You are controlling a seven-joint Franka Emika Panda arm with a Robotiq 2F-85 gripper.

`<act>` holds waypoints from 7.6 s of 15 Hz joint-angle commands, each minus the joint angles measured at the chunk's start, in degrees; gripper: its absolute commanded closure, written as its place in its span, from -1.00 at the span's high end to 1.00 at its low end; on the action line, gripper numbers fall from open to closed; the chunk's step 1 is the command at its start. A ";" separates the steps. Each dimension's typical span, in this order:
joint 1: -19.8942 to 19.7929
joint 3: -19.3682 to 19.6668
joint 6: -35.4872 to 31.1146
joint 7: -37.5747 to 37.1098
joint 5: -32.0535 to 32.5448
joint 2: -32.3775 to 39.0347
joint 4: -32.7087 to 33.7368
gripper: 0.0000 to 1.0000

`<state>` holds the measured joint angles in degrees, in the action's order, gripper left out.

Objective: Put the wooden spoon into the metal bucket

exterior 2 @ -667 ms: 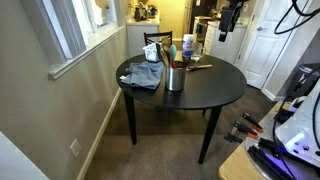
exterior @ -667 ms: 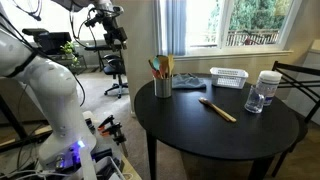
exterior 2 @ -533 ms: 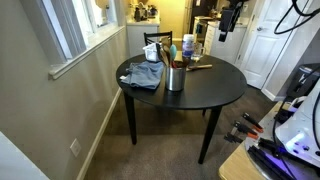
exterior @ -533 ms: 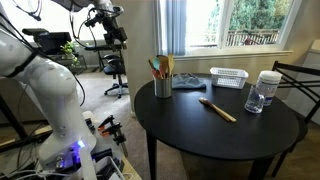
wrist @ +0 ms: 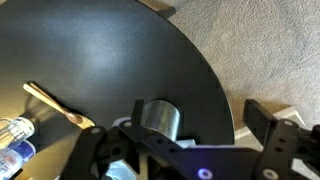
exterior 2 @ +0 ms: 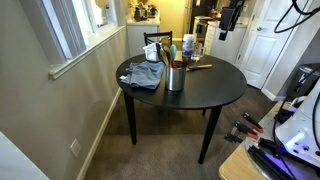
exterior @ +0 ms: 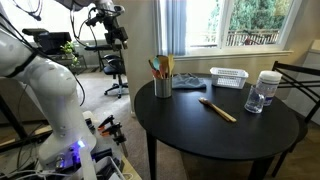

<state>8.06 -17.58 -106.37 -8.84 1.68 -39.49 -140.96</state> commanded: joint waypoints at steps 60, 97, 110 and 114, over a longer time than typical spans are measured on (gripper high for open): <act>-28.44 27.97 12.76 53.24 -19.51 68.33 58.93 1.00; -28.89 20.67 7.29 86.66 -5.71 92.68 81.99 1.00; -27.38 19.23 -19.18 104.11 -0.78 97.53 81.01 1.00; -26.84 19.61 -17.64 101.82 -0.35 97.65 81.03 1.00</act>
<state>-18.78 2.03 -124.01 92.98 1.33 58.16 -59.94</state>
